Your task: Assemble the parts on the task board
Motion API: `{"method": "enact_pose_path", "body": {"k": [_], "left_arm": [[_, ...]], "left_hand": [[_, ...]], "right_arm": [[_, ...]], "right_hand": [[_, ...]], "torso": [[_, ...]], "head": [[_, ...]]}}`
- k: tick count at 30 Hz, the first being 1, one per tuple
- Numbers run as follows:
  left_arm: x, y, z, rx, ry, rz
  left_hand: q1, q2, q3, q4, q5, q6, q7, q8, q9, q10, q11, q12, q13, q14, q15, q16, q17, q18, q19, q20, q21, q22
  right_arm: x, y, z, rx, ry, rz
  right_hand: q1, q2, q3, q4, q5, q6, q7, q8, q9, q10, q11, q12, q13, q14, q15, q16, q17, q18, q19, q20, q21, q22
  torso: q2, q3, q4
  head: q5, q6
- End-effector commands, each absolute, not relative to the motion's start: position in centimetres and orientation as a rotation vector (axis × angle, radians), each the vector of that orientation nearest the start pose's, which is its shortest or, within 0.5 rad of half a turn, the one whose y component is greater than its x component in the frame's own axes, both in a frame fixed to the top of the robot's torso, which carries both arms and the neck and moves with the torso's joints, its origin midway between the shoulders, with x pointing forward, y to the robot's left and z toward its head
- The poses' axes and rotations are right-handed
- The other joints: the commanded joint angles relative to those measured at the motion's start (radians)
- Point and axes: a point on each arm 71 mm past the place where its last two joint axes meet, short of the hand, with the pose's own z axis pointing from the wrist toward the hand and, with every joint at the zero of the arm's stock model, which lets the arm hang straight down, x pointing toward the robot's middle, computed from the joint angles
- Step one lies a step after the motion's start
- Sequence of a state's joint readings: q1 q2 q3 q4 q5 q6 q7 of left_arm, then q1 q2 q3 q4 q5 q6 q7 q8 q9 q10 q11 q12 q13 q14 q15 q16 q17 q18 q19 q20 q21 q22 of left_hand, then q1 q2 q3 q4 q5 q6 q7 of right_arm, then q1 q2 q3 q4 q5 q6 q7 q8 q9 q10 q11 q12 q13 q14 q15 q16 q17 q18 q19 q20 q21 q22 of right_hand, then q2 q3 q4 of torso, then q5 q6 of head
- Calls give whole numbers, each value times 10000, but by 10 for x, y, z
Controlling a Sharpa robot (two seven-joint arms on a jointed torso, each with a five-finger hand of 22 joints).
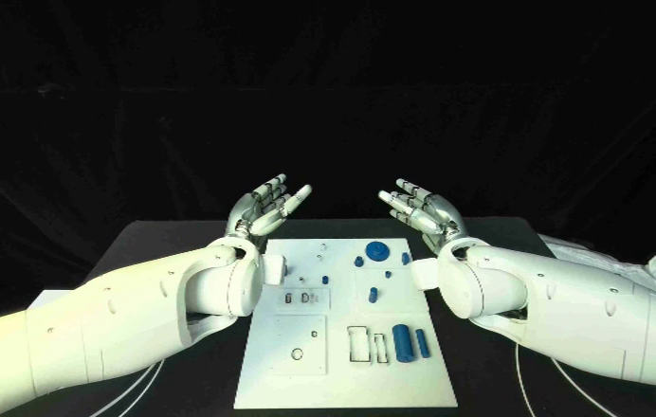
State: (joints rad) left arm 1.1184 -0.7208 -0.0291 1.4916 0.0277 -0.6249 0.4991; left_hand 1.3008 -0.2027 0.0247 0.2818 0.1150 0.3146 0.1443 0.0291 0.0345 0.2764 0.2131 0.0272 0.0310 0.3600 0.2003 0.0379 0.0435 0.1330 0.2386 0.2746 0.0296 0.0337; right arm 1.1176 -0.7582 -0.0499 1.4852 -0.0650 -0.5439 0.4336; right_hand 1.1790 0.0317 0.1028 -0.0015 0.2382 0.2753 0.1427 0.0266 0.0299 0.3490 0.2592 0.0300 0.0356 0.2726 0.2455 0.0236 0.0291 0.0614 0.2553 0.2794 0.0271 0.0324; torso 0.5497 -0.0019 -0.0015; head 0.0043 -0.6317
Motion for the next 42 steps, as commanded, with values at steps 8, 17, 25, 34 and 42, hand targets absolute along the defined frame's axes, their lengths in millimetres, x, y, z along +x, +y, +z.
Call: {"method": "enact_pose_path", "body": {"k": [8, 17, 25, 34, 42], "left_arm": [[484, 171, -210, -11845, 12848, -14331], [479, 201, -204, -11650, 12403, -14468], [472, 205, -194, -11494, 12494, -14695], [461, 202, -184, -11399, 12702, -15196], [448, 190, -175, -11332, 12993, -15878]], "left_hand": [[760, 698, 541, 101, -67, 1821, 1358, 355, 180, 2366, 393, 386, 208, 3632, 230, 844, 451, 64, 2871, 167, 837, 437], [1045, 1298, 574, -369, -135, 5395, 1105, 984, 402, 6272, -58, 1036, 358, 6057, -342, 1373, 560, 517, 6058, 19, 1623, 639], [1061, 1570, 374, -789, -134, 6120, 872, 1054, 335, 7206, -337, 1082, 374, 7135, -675, 1382, 746, 518, 7325, -316, 1805, 612], [1118, 1672, 310, -1000, -133, 6311, 819, 990, 322, 7498, -419, 1015, 386, 7572, -796, 1365, 964, 511, 7720, -445, 1823, 584], [1129, 1703, 285, -1081, -138, 6334, 824, 945, 315, 7535, -422, 959, 381, 7611, -813, 1294, 1021, 511, 7925, -481, 1881, 600]], "right_arm": [[483, -175, -220, 9652, 16017, 15204], [497, -209, -202, 6176, 14786, 12759], [500, -218, -190, 4869, 14786, 11847], [503, -216, -176, 2160, 15362, 9985], [506, -207, -170, -513, 16073, 7574]], "right_hand": [[1567, 220, 44, -830, -129, 2881, 1281, 394, 256, 3822, -168, 527, 254, 3842, -203, 627, 280, 706, 2796, 133, 774, 396], [1860, 175, 582, -1258, -98, 6302, 870, 616, 367, 6377, -715, 670, 261, 6865, -812, 945, 339, 1237, 5197, 56, 1560, 549], [1701, -10, 1303, -1366, -117, 6923, 744, 429, 364, 7076, -916, 390, 258, 7678, -1009, 774, 350, 1254, 5805, -132, 1711, 461], [1735, -493, 2119, -1713, -305, 7470, 523, 415, 390, 7953, -1254, 355, 278, 9870, -1743, 1244, 563, 1218, 7913, -1075, 3216, 1083], [1574, -777, 1888, -1676, -535, 7558, 275, 385, 374, 8123, -1568, 326, 273, 12072, -2333, 2145, 1111, 1214, 9192, -1745, 5121, 2121]], "torso": [[0, 0, 0], [331, -12, 3], [716, -23, 56], [1200, -34, 122], [1580, -50, 260]], "head": [[-1, 0], [-236, -31], [-292, 93], [-417, 187], [-581, 231]]}}
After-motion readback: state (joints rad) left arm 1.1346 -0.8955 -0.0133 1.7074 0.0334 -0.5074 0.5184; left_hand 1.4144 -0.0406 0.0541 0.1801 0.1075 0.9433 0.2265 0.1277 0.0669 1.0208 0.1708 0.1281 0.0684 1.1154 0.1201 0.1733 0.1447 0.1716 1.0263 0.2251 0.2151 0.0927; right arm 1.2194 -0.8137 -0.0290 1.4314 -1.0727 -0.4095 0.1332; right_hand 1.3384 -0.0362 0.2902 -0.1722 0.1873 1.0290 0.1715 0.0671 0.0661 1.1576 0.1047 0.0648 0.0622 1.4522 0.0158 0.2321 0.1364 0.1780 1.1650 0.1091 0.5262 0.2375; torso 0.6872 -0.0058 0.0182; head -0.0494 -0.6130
